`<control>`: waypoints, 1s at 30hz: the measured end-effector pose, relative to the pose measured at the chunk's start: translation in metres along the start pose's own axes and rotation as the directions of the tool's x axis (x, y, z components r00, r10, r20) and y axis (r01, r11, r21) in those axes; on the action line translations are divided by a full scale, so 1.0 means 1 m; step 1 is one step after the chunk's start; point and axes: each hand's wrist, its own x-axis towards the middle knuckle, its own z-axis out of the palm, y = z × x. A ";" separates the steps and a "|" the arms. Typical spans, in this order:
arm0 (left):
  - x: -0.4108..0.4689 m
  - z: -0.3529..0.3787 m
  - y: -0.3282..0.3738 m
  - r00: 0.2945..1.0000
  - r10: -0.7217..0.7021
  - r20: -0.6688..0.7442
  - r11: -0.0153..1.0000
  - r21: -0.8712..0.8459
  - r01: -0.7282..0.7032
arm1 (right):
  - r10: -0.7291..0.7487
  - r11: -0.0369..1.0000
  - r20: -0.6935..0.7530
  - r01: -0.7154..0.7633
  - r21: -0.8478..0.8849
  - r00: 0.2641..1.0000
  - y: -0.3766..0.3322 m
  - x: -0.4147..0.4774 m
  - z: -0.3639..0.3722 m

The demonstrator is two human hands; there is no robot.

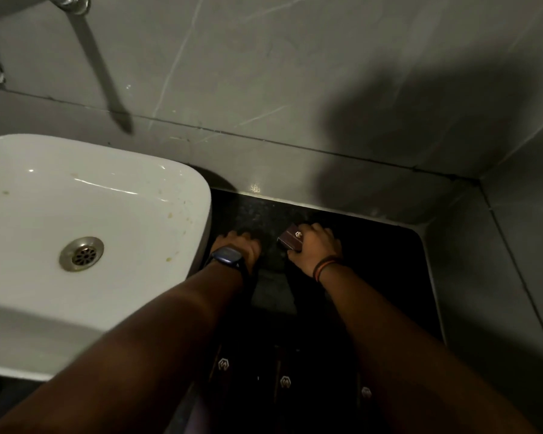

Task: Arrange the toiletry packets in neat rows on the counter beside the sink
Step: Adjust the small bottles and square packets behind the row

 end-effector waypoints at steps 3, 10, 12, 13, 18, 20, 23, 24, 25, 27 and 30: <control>-0.008 0.002 0.000 1.000 -0.020 -0.004 0.999 -0.049 0.020 | -0.049 0.997 0.046 0.052 -0.049 0.998 0.014 -0.023 0.000; -0.026 0.011 0.012 1.000 0.020 0.021 0.999 -0.041 -0.019 | -0.196 0.965 0.150 0.217 -0.145 0.969 0.027 -0.064 0.003; -0.028 0.011 0.013 1.000 0.017 0.018 0.999 -0.047 -0.016 | -0.211 0.961 0.153 0.234 -0.150 0.965 0.026 -0.067 0.005; -0.028 0.012 0.014 1.000 0.016 0.019 0.999 -0.044 -0.015 | -0.212 0.961 0.154 0.235 -0.144 0.965 0.025 -0.069 0.006; -0.031 0.017 0.012 1.000 0.016 0.005 1.000 -0.019 -0.016 | -0.211 0.962 0.146 0.231 -0.142 0.967 0.022 -0.075 0.009; -0.033 0.016 0.010 1.000 0.016 0.016 1.000 -0.009 -0.016 | -0.202 0.964 0.145 0.223 -0.148 0.969 0.021 -0.075 0.010; -0.034 0.015 0.009 1.000 0.014 0.023 1.000 -0.004 -0.014 | -0.195 0.961 0.148 0.219 -0.167 0.970 0.021 -0.076 0.009; -0.035 0.016 0.009 1.000 0.015 0.015 1.000 -0.004 -0.015 | -0.198 0.960 0.139 0.221 -0.175 0.970 0.021 -0.076 0.008; -0.036 0.017 0.010 1.000 0.016 0.001 1.000 -0.007 -0.016 | -0.202 0.958 0.119 0.221 -0.180 0.972 0.021 -0.078 0.007; -0.041 0.019 0.011 0.999 0.010 -0.042 1.000 -0.023 -0.011 | -0.213 0.959 0.047 0.218 -0.181 0.976 0.020 -0.083 0.005; -0.061 0.023 0.016 0.990 -0.023 -0.137 0.995 -0.097 0.009 | -0.222 0.965 -0.091 0.206 -0.160 0.971 0.014 -0.099 0.000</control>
